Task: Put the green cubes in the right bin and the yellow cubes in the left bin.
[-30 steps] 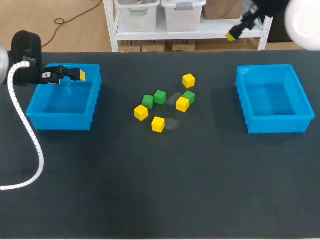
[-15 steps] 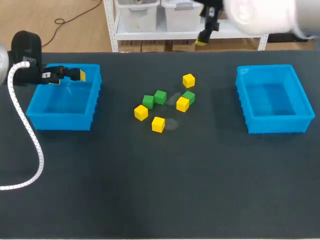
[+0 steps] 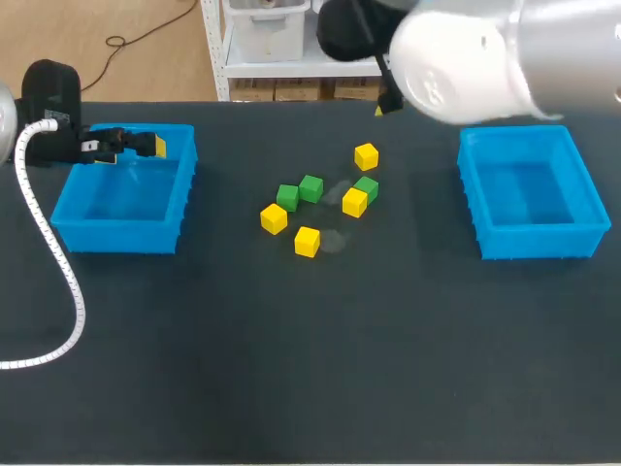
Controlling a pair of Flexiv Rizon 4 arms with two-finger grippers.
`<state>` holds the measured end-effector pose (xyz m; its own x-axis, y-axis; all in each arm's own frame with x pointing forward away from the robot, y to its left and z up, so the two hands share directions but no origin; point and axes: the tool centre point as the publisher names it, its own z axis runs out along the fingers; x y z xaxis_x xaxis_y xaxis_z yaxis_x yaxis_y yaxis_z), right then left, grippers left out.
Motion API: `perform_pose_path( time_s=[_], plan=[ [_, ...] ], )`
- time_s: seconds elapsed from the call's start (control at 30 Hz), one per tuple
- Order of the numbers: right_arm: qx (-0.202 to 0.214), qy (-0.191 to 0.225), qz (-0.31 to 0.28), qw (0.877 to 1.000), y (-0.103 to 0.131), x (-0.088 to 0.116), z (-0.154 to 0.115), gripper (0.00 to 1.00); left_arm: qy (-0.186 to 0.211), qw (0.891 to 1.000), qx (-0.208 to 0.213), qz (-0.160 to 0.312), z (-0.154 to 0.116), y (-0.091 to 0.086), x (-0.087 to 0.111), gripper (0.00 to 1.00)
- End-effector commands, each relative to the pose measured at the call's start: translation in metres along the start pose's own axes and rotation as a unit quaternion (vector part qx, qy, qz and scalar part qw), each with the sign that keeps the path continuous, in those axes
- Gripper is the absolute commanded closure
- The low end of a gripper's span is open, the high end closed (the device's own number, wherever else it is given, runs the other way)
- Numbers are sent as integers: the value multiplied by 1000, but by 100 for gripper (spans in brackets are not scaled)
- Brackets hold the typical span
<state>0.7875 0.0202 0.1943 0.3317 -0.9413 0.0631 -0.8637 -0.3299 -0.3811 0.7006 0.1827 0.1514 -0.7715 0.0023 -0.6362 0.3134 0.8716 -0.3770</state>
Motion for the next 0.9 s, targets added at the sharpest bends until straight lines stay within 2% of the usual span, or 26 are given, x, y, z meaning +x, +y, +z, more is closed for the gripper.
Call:
perform_pose_path(
  time_s=[0.03, 0.2, 0.43, 0.6, 0.9],
  plan=[
    [101, 41, -330, 938, 20, -4, 7, 0, -3, 1000, 5, 1, 0, 2, 1, 0],
    [82, 19, -349, 933, 29, -7, 20, 0, -3, 1000, 5, 1, 0, 2, 1, 0],
    [25, -9, -337, 941, 43, -7, 40, 0, -3, 1000, 5, 1, 0, 2, 1, 0],
    [14, -16, -321, 947, 44, -9, 50, 0, -3, 1000, 5, 1, 0, 2, 1, 0],
    [-32, -28, -277, 960, 46, -15, 66, 0, -3, 1000, 5, 1, 0, 2, 1, 0]
  ],
)
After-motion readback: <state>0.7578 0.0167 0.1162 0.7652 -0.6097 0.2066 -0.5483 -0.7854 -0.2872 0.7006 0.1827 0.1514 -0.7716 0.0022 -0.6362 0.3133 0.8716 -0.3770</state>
